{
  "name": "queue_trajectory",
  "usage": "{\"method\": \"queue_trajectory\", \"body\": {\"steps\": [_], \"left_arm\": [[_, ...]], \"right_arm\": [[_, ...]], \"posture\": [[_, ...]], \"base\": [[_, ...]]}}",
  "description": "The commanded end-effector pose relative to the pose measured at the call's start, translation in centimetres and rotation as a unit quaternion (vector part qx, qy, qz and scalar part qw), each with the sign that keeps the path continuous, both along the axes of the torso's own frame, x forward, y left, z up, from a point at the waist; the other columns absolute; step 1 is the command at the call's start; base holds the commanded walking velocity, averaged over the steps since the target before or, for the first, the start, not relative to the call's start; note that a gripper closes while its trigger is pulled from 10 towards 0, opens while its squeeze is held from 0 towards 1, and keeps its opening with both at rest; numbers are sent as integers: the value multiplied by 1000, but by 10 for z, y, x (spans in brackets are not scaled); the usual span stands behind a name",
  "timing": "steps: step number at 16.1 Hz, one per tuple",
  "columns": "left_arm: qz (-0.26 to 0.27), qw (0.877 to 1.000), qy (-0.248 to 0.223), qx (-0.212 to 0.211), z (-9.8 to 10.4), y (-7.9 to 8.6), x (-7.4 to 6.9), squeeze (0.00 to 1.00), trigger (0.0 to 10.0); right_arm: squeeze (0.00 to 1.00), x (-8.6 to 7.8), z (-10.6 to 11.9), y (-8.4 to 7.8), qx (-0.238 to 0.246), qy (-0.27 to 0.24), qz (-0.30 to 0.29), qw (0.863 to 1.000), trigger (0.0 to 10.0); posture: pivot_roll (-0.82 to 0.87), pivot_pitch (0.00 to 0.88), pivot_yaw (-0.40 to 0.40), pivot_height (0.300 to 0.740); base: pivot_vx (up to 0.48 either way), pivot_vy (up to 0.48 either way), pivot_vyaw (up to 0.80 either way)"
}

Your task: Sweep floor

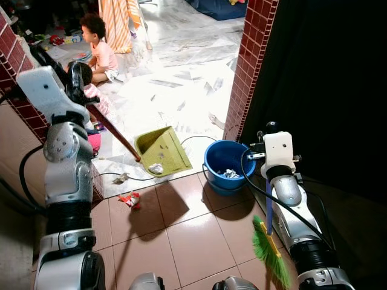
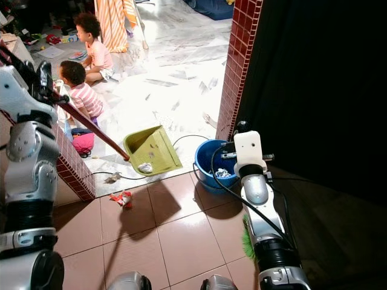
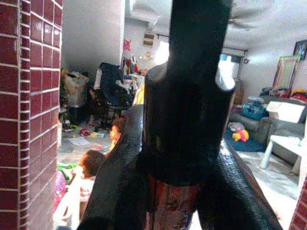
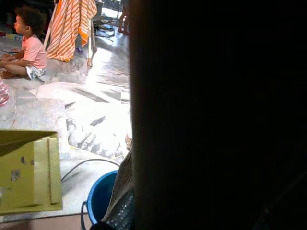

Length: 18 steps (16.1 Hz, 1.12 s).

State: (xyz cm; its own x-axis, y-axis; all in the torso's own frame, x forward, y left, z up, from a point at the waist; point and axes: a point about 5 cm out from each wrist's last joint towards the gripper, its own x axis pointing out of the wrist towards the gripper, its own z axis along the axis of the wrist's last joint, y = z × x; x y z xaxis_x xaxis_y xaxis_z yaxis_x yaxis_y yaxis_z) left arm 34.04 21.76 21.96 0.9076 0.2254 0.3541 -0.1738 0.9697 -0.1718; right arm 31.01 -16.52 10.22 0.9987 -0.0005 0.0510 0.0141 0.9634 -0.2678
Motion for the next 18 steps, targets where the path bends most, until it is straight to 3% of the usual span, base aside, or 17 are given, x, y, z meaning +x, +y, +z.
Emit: {"method": "queue_trajectory", "body": {"steps": [1,3,5,14,18], "left_arm": [[-10,998,-67,-16,28,-7,3,0,10000],[-19,997,-69,-18,28,-12,6,0,10000],[-56,996,-71,-17,27,-29,9,0,10000],[-69,995,-69,-23,23,-35,12,0,10000],[-75,995,-67,-21,21,-37,12,0,10000]], "right_arm": [[0,3,2,4,6,-5,9,1000,10000],[0,2,2,6,9,-5,11,1000,10000],[0,1,2,5,11,-4,10,1000,10000],[0,1,2,8,12,-6,21,1000,10000],[0,2,3,10,13,-7,23,1000,10000]], "posture": [[-56,0,26,740],[-61,0,33,740],[-68,0,42,740],[-64,0,44,740],[-63,0,43,740]], "base": [[0,0,0],[0,0,0],[285,0,-800],[340,0,-77],[361,0,-742]]}}
